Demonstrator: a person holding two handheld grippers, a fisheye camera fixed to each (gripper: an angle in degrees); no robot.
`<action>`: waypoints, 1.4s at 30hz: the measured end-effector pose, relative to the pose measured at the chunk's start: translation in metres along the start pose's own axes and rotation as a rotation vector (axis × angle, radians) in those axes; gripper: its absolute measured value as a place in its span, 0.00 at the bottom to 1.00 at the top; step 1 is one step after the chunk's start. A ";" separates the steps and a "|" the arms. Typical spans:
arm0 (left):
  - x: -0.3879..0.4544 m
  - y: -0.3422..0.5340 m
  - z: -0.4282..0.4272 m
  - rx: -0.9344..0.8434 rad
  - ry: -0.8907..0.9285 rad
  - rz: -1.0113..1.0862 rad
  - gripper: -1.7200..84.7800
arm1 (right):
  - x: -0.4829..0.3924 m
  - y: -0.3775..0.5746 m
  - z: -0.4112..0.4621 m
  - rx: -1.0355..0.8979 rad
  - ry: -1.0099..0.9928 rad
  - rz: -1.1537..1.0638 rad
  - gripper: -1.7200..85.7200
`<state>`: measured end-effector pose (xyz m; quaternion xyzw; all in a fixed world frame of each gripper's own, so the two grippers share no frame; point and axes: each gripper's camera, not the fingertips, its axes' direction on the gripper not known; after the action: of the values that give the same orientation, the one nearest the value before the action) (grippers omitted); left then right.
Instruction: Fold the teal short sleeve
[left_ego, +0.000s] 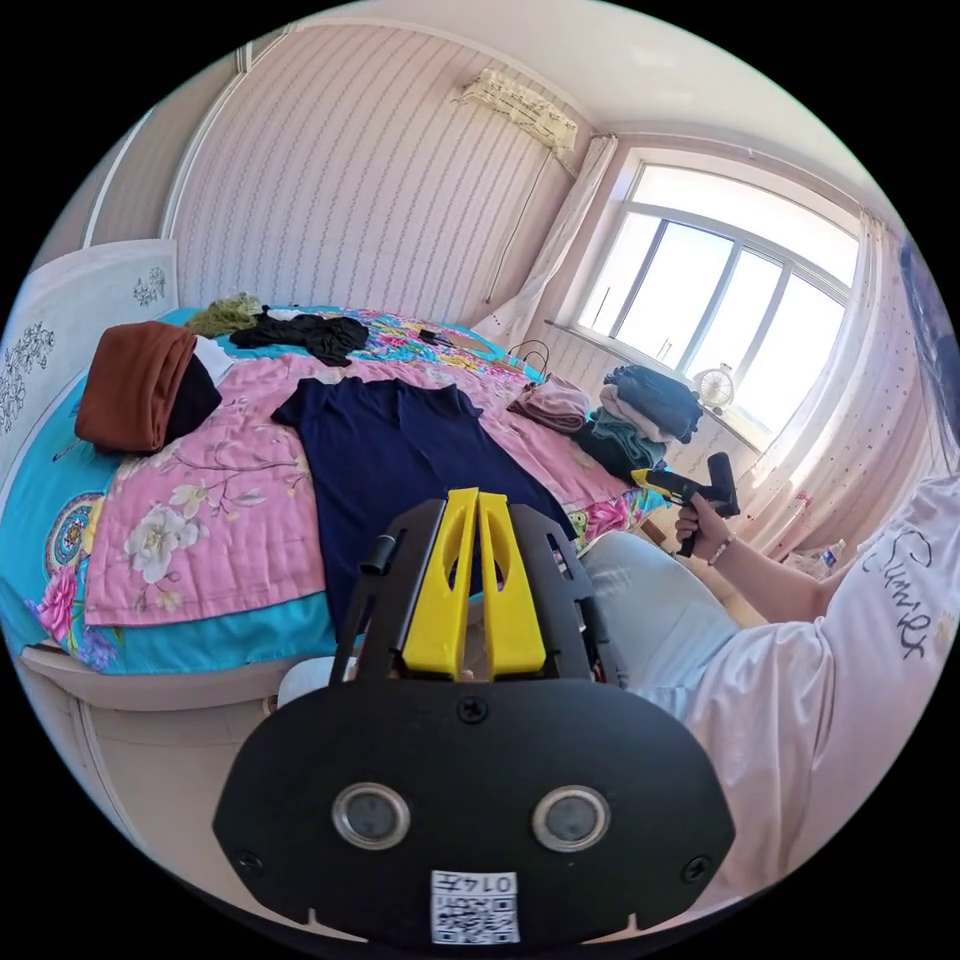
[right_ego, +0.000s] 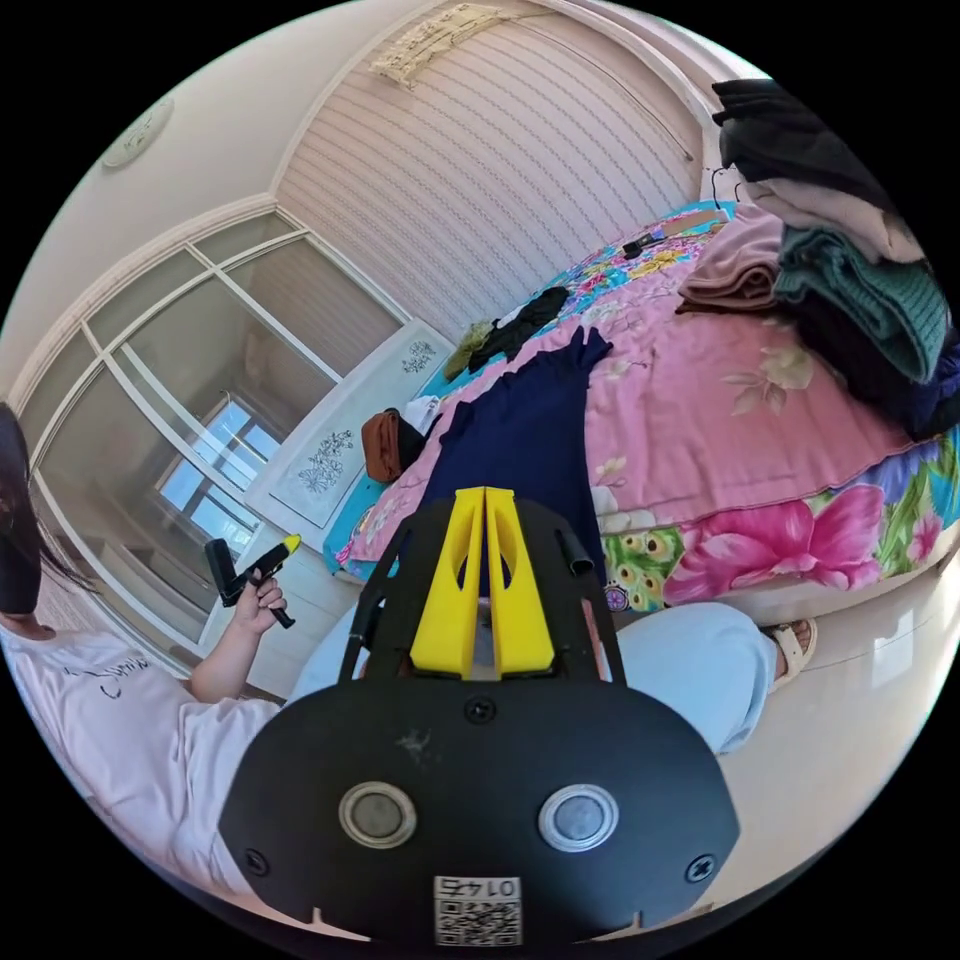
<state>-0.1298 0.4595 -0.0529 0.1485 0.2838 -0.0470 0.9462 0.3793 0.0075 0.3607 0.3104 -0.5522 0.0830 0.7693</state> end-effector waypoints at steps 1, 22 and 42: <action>-0.002 -0.006 0.018 -0.018 0.003 0.009 0.01 | 0.005 -0.012 0.007 -0.006 -0.018 -0.002 0.02; -0.080 -0.292 0.611 -0.463 0.114 0.211 0.03 | 0.154 -0.277 0.183 -0.178 0.036 0.253 0.09; -0.115 -0.310 0.945 -0.798 -0.067 0.311 0.01 | 0.188 -0.404 0.214 -0.211 0.015 0.333 0.11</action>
<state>0.2144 -0.1259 0.6825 -0.1897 0.2230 0.2049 0.9340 0.4693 -0.4757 0.4167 0.1318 -0.5957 0.1529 0.7774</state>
